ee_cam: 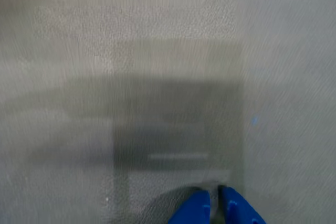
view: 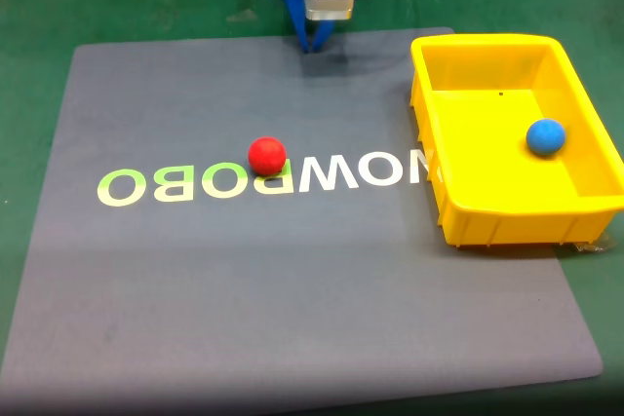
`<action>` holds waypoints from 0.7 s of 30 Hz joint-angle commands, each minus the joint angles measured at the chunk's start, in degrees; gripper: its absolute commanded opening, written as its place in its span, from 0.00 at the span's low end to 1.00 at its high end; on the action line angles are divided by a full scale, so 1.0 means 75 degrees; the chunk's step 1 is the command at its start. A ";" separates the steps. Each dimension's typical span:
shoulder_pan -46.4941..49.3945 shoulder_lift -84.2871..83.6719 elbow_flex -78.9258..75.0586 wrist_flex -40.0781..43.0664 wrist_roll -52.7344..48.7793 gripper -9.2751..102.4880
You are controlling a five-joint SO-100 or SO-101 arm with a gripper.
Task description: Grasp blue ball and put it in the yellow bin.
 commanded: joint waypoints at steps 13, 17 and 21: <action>0.0035 0.0094 0.0234 0.0176 -0.0012 0.08; 0.0035 0.0035 0.0234 0.0164 -0.0059 0.08; 0.0059 0.0047 0.0234 0.0164 -0.0070 0.08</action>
